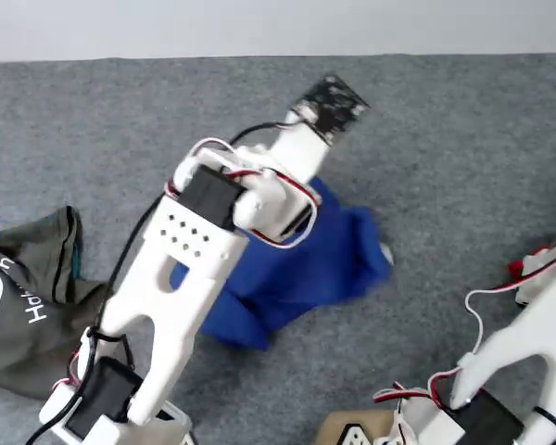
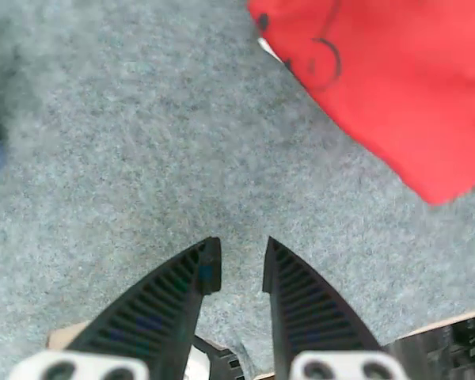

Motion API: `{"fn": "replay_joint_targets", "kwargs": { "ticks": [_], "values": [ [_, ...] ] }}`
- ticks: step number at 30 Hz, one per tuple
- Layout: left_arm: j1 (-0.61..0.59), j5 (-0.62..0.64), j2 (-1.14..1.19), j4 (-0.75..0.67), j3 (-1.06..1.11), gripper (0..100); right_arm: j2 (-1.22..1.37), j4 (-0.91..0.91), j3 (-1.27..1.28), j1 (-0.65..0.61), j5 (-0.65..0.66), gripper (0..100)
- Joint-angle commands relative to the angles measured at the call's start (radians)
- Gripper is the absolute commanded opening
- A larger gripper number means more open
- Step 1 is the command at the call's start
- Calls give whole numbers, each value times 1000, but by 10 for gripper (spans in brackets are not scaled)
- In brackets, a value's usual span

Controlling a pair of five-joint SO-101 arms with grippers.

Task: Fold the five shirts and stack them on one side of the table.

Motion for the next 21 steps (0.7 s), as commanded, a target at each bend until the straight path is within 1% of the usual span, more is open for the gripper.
{"fn": "replay_joint_targets", "kwargs": {
  "ticks": [1, 4, 7, 10, 12, 14, 17, 21],
  "values": [
    [-94, 15, -9, 60, -44, 197, -47, 44, -6, -48, 20, 95],
    [-192, -55, -9, 121, -41, 200, -45, 44, -6, -77, 17, 95],
    [-256, -147, -6, 236, -36, 200, -42, 44, -6, -99, 17, 95],
    [-302, -186, -25, 245, 36, 199, -42, 44, -6, -110, 15, 95],
    [-308, -250, -52, 245, 117, 199, -42, 44, -6, -110, 15, 95],
    [-292, -298, -78, 244, 203, 199, -42, 44, -6, -110, 15, 95],
    [-229, -327, -121, 244, 337, 202, -42, 44, -6, -110, 15, 95],
    [-81, -356, -204, 242, 507, 202, -42, 44, -6, -110, 15, 95]
  ]
}}
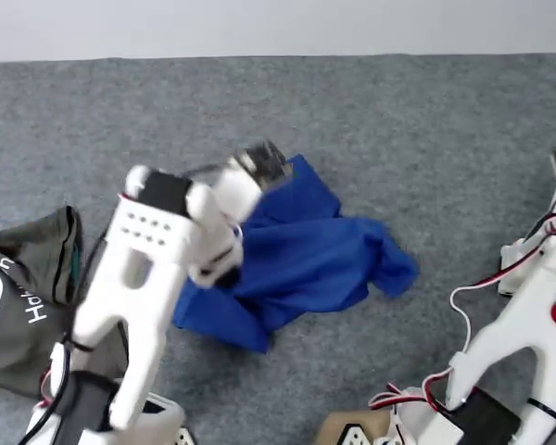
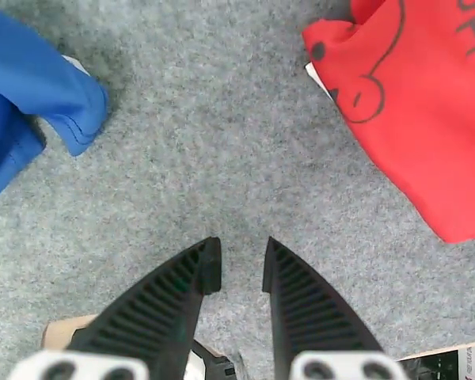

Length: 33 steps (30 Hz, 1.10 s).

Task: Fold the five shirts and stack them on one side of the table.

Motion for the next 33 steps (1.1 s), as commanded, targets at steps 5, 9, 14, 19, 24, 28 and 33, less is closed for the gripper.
{"fn": "replay_joint_targets", "kwargs": {
  "ticks": [5, 9, 14, 19, 24, 28, 33],
  "values": [
    [250, -20, -132, -20, 246, 203, -42, 44, -6, -8, 8, 95],
    [252, -40, -132, -143, 383, 204, -42, 44, -5, -7, 8, 95],
    [253, -63, -132, -265, 515, 204, -41, 44, -5, -7, 8, 95],
    [252, -58, -132, -359, 541, 203, -41, 44, 12, -10, 8, 95],
    [252, -57, -133, -425, 535, 200, -48, 42, 72, -12, 8, 95],
    [252, -57, -137, -428, 527, 199, -50, 42, 91, -12, 8, 95],
    [252, -57, -133, -477, 553, 199, -50, 42, 86, -12, 8, 94]
  ]
}}
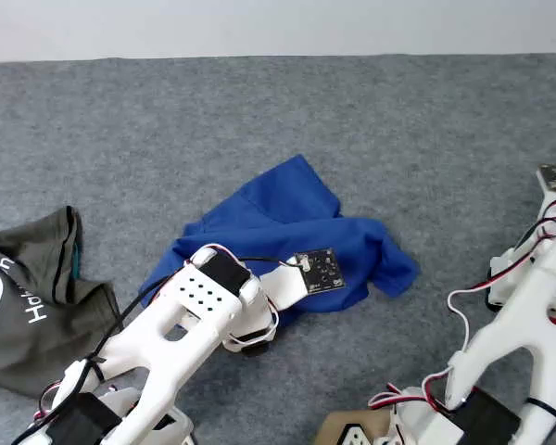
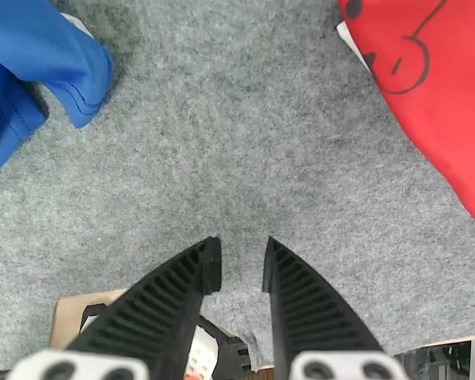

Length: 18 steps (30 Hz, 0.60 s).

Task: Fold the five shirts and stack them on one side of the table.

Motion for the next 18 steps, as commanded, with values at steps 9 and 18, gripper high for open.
{"fn": "replay_joint_targets", "kwargs": {
  "ticks": [9, 18],
  "values": [
    [3, -3, -25, -161, 81, 190, -45, 39, -14, -13, 6, 94],
    [2, -5, -35, -140, 31, 8, -42, 39, -14, -13, 6, 94]
  ]
}}
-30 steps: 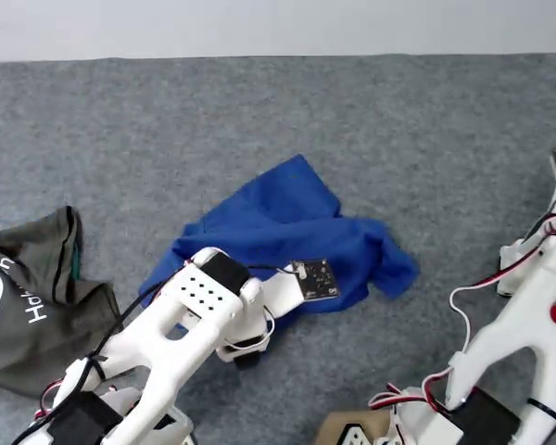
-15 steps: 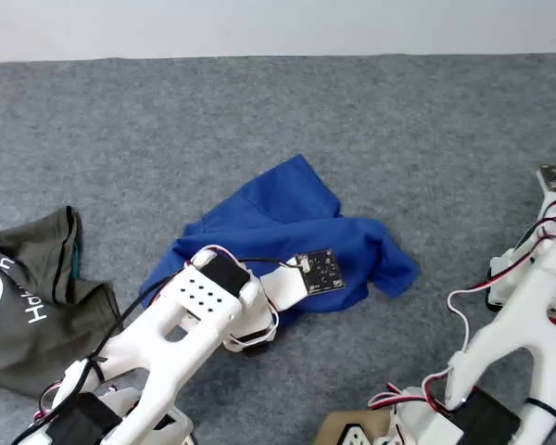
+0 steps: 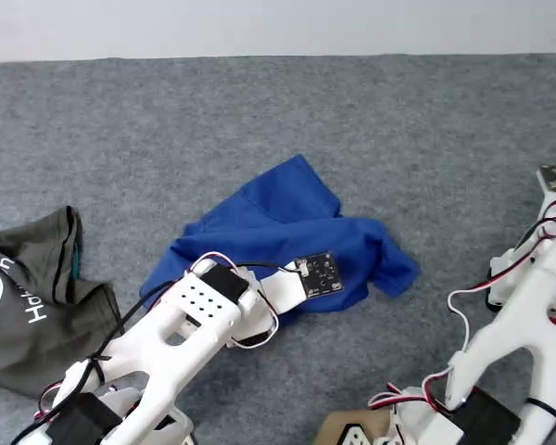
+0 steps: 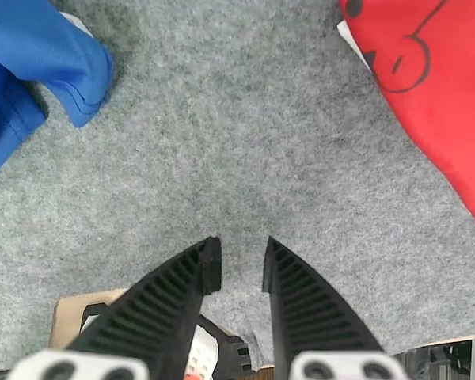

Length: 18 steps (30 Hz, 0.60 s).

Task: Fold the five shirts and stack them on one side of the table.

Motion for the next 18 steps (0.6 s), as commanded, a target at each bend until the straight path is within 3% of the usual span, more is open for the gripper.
{"fn": "replay_joint_targets", "kwargs": {
  "ticks": [1, 6, 13, 18],
  "values": [
    [2, -3, -34, 64, -94, 6, -42, 39, -14, -13, 6, 93],
    [-63, -3, -35, 249, -343, 6, -48, 39, -14, -13, 6, 91],
    [-416, -3, -31, 385, -786, 6, -50, 39, -15, -13, 9, 91],
    [-611, -8, -26, 439, -915, 6, -50, 39, -15, -13, 11, 91]
  ]
}}
